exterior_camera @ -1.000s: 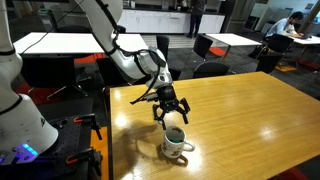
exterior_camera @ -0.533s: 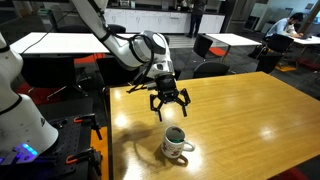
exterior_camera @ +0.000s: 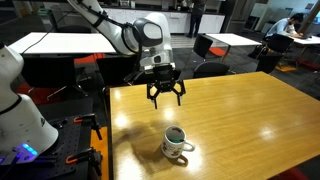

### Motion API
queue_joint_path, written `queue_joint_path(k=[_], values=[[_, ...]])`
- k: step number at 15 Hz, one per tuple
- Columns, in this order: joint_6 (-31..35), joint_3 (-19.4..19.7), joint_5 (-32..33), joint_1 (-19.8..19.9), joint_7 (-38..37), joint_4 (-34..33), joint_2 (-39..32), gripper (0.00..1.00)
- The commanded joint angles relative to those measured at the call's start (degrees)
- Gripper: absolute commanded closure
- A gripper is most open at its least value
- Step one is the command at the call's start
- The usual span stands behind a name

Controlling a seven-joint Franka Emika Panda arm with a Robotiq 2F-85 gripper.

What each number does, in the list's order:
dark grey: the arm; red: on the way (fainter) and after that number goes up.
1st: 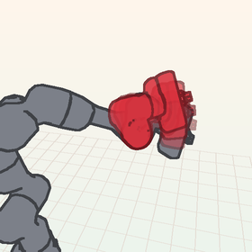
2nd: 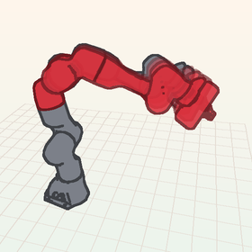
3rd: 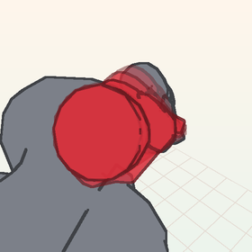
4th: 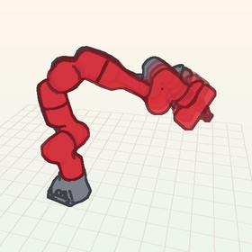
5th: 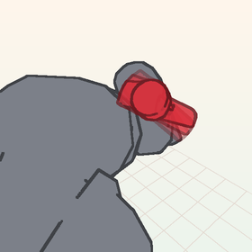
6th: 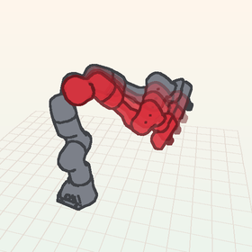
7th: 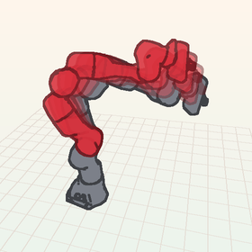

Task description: Put the pen into the mug.

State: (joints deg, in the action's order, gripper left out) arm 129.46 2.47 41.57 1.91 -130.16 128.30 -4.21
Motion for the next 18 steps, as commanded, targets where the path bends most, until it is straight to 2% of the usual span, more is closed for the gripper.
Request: queue_joint_path(k=[1,4,6,12,14,18], values=[[8.0,0.34,-10.62,0.84,10.63,4.81,4.92,0.0],[12.4,0.24,-22.11,0.63,23.41,7.4,6.75,0.0],[13.06,-0.14,-30.6,0.14,33.13,8.72,7.87,0.0],[5.15,-0.63,-52.27,-1.24,61.65,7.86,9.95,0.0],[1.23,-0.48,-55.3,-1.0,67.79,7.35,10.2,0.0],[-4.41,-0.59,-55.93,-0.45,72.69,6.95,10.65,0.0]])
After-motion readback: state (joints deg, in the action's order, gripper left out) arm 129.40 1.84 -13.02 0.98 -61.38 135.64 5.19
